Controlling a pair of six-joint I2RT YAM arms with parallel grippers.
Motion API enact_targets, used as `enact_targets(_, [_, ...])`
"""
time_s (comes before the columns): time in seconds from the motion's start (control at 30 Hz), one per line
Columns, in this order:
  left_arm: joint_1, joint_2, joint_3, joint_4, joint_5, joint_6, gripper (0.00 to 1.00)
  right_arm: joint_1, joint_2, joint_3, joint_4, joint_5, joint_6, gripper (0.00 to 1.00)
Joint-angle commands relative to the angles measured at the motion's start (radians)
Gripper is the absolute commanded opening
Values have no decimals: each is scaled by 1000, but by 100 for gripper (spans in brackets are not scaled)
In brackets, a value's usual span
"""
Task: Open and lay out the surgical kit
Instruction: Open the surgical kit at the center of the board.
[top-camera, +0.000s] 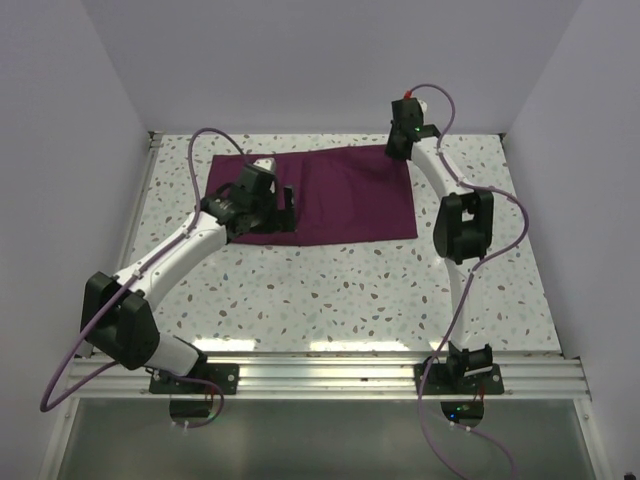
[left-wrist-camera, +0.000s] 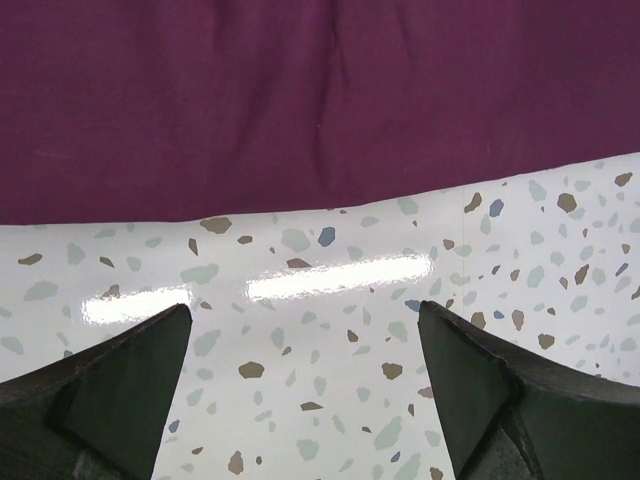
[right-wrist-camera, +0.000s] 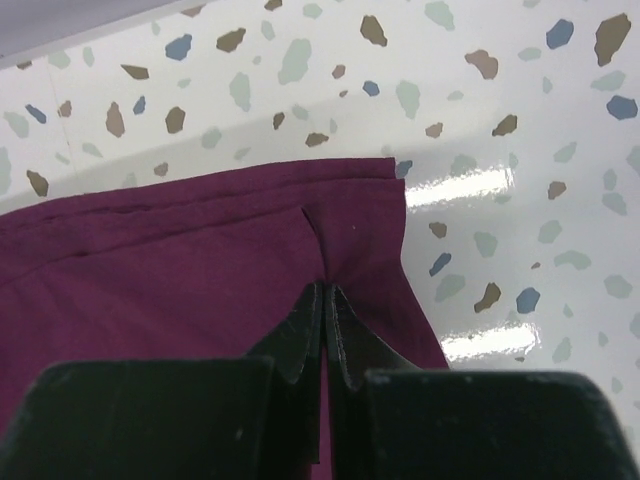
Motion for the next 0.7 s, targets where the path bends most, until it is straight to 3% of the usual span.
enact_targets(0.0, [2, -42, -11, 14, -12, -18, 100, 7, -103, -35, -42, -2, -22, 2])
enact_targets(0.07, [2, -42, -8, 15, -6, -20, 100, 8, -83, 13, -84, -7, -22, 9])
enact_targets(0.17, [2, -45, -5, 34, 2, -21, 100, 11, -31, 63, -186, -7, -15, 7])
enact_targets(0.23, [2, -45, -1, 37, 5, -21, 100, 16, -42, 37, -180, -8, -10, 7])
enact_targets(0.27, [2, -44, 0, 37, 6, -21, 100, 19, -54, -10, -169, -10, -7, 0])
enact_targets(0.67, [2, -67, -40, 40, 0, -33, 100, 45, -97, -124, -111, -48, -16, 0])
